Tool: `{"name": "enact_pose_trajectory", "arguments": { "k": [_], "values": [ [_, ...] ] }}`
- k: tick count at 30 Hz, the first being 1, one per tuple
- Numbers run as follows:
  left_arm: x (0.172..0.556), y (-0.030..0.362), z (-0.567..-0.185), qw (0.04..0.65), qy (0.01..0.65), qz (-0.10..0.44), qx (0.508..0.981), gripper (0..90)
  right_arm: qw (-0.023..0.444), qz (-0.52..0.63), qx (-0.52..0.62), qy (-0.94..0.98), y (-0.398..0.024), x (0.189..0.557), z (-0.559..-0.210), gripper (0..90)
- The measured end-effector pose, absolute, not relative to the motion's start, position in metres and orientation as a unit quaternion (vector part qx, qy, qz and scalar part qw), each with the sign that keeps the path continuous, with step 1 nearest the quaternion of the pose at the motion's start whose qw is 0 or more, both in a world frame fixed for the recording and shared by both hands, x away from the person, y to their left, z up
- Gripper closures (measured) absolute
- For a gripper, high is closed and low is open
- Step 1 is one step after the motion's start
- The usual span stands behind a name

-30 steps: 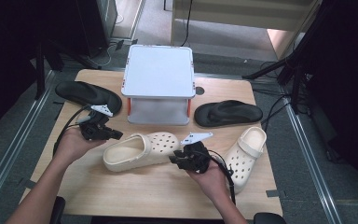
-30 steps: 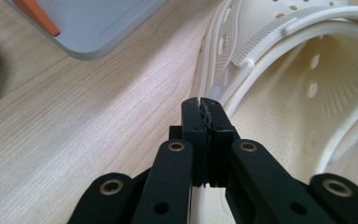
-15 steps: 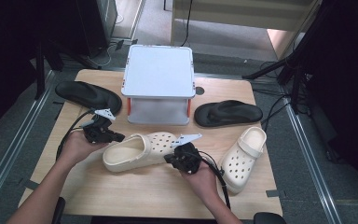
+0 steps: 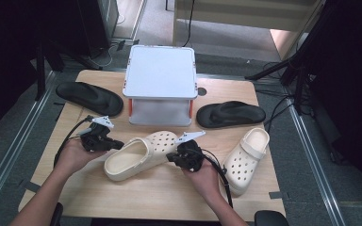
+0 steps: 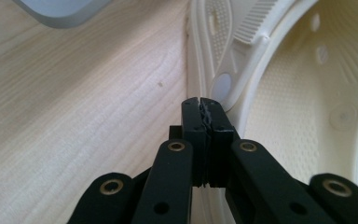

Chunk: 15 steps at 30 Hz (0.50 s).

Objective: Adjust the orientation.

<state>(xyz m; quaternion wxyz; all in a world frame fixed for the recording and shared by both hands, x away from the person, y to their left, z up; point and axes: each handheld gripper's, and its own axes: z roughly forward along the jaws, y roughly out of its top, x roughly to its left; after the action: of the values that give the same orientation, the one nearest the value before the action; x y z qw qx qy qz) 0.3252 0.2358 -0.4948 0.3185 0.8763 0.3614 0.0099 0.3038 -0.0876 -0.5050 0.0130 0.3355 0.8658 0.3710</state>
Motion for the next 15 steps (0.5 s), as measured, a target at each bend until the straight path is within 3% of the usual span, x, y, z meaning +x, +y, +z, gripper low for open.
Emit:
{"name": "enact_pose_trajectory", "arguments": {
  "k": [15],
  "values": [
    [0.303,0.232,-0.496,0.323,0.379,-0.012,0.867,90.0,0.009,0.373,0.34,0.863,-0.082,0.318,-0.506,90.0]
  ]
}}
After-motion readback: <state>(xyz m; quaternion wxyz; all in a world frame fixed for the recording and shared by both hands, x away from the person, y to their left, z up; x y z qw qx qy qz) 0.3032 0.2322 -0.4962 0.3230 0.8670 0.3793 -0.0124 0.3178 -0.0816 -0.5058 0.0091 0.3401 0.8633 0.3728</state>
